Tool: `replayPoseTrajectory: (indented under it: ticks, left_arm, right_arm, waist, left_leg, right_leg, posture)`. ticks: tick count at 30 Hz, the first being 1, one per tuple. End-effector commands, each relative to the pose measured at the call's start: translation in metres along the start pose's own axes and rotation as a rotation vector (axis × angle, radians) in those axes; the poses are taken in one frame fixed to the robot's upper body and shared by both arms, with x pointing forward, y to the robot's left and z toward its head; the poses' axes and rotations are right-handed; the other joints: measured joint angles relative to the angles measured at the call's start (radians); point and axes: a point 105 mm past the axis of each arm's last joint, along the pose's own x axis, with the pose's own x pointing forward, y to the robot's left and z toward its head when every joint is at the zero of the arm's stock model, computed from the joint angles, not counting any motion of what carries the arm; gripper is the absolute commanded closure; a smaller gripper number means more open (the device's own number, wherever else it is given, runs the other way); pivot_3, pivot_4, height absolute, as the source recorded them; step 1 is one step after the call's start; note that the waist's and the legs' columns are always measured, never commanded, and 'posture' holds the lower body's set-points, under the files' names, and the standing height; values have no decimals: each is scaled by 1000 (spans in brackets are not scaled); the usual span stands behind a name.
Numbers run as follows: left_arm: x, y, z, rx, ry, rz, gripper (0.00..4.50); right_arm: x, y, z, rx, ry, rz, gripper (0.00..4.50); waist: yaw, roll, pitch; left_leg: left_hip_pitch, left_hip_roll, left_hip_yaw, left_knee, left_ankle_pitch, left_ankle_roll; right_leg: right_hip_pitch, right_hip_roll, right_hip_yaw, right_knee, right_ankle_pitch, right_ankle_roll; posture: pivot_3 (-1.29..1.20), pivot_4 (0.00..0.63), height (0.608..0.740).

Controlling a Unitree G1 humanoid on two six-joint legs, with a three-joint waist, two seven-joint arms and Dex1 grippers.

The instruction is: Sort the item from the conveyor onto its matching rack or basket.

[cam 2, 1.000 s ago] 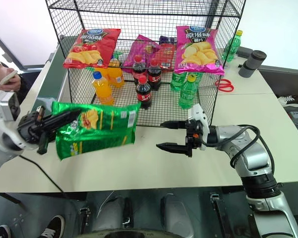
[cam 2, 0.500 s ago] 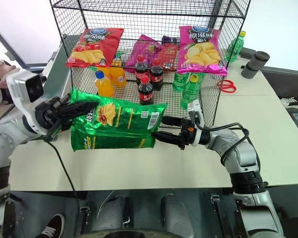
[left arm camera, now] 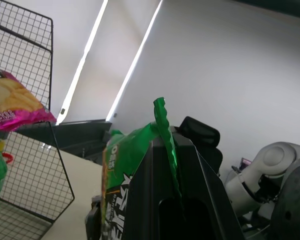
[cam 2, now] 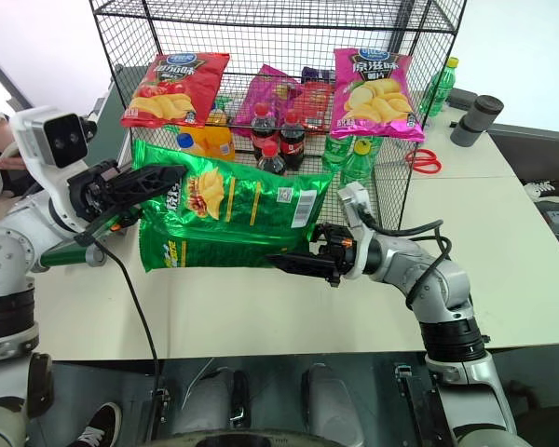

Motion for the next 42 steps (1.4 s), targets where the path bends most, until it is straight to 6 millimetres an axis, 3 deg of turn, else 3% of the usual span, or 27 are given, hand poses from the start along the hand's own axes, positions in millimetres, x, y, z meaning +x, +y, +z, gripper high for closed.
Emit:
replayPoseTrajectory:
  ticks: [1, 12, 15, 22, 29, 34, 38, 39, 42]
  left_arm:
    - [1, -2, 10, 55, -10, -7, 4456]
    - [-7, 4, 11, 73, -6, 35, 4456]
    - [-10, 6, 12, 79, -6, 46, 4500]
    - [-14, 8, 10, 83, 4, 60, 4500]
    - [-26, 22, 14, 112, 2, 172, 4500]
    - [-42, 31, 13, 156, 18, 278, 2254]
    - [-62, 34, 1, 262, 89, 389, 236]
    - [-67, 36, -2, 305, 104, 425, 33]
    - [-80, 40, -7, 386, 120, 519, 33]
  right_arm:
    - [0, 13, -4, -1, 47, 63, 0]
    - [-6, 0, -19, -9, 82, -35, 0]
    - [-9, -5, -17, -5, 73, -61, 811]
    - [-10, -8, -13, -6, 52, -74, 4300]
    - [-14, -18, -9, -50, 39, -135, 4457]
    - [-24, -27, -4, -164, 82, -229, 4500]
    - [-38, -26, -2, -398, 265, -304, 4500]
    - [-39, -24, 4, -486, 320, -317, 4500]
    - [-38, -19, 24, -667, 393, -345, 4500]
  waist:
    - [1, 0, 0]
    - [-1, 0, 0]
    - [-1, 0, 0]
    - [-1, 0, 0]
    - [-2, 0, 0]
    - [-2, 0, 0]
    - [-2, 1, 0]
    - [-2, 0, 0]
    - [-2, 0, 0]
  left_leg:
    - [0, 0, 0, 0, 0, 0]
    - [0, 0, 0, 0, 0, 0]
    - [0, 0, 0, 0, 0, 0]
    - [0, 0, 0, 0, 0, 0]
    - [0, 0, 0, 0, 0, 0]
    - [0, 0, 0, 0, 0, 0]
    - [0, 0, 0, -1, 0, 0]
    - [-1, 0, 1, -1, 0, 0]
    - [-1, 0, 1, -1, 0, 0]
  right_leg:
    - [0, 0, 0, 0, 0, 0]
    - [0, 0, 0, 0, 0, 0]
    - [0, 0, 0, 0, 0, 0]
    - [0, 0, 0, 0, 0, 0]
    - [0, 0, 0, 0, 0, 0]
    - [0, 0, 0, -1, 0, 0]
    - [0, 0, 0, -2, 0, 0]
    - [-1, -1, 0, -2, 0, 0]
    - [-1, -1, 0, -2, 0, 0]
  posture:
    - [0, 150, 740]
    - [0, 150, 740]
    - [0, 150, 740]
    - [0, 150, 740]
    - [0, 150, 740]
    - [0, 150, 740]
    - [0, 150, 740]
    - [0, 150, 740]
    - [0, 150, 740]
